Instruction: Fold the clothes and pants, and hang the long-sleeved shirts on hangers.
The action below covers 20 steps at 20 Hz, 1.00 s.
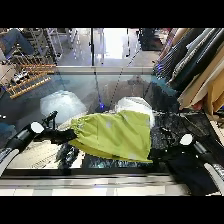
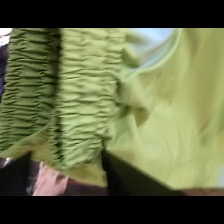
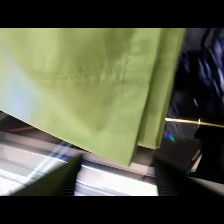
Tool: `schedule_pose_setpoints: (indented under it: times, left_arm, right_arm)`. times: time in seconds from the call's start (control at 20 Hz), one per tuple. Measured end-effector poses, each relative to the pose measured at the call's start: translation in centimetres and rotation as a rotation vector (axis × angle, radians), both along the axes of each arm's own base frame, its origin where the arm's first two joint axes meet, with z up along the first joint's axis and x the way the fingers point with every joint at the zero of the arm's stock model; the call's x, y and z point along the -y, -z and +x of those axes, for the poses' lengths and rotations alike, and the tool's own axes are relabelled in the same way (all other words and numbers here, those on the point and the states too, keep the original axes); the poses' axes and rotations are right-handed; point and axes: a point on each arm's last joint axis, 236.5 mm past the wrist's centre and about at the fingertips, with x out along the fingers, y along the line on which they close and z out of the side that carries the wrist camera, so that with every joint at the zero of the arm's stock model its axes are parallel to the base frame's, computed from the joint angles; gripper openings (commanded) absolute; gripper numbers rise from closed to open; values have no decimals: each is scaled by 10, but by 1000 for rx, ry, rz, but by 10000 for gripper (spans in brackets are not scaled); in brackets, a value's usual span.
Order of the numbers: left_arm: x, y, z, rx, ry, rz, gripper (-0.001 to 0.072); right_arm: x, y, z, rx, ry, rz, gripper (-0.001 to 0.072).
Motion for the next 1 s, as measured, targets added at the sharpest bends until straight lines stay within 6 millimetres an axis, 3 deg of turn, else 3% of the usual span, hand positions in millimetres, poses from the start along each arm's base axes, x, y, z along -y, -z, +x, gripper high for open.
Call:
schedule_pose_setpoints:
  times: [0.1,0.2,0.3,0.35,0.4,0.55,0.7,0.85,0.9,0.95,1.0]
  left_arm:
    - [-5,-8,-6,-17,50,-8,503]
    - [-17,-22,-4,-21,71,-18,488]
    - [-26,-44,-1,-10,82,-41,306]
    - [-27,-55,4,10,81,-55,263]
    - [-27,-67,10,41,82,-72,224]
    - [-16,-91,33,163,103,-102,19]
    - [-3,-91,45,220,147,-103,18]
    - [12,-75,48,218,209,-104,18]
    - [17,-68,48,212,228,-103,18]
    - [21,-59,47,200,251,-102,18]
    - [26,-51,47,193,274,-100,18]
  right_arm:
    - [6,-6,-6,-24,-20,14,591]
    - [23,-17,3,-3,22,22,588]
    - [42,-24,17,33,110,39,549]
    - [49,-24,26,53,150,50,541]
    - [52,-23,35,72,181,80,541]
    - [51,-13,67,123,255,188,518]
    - [50,4,90,140,297,266,510]
    - [42,16,107,141,293,323,496]
    - [34,20,111,139,277,340,469]
    - [28,25,114,135,255,338,349]
    - [20,30,120,141,236,333,135]
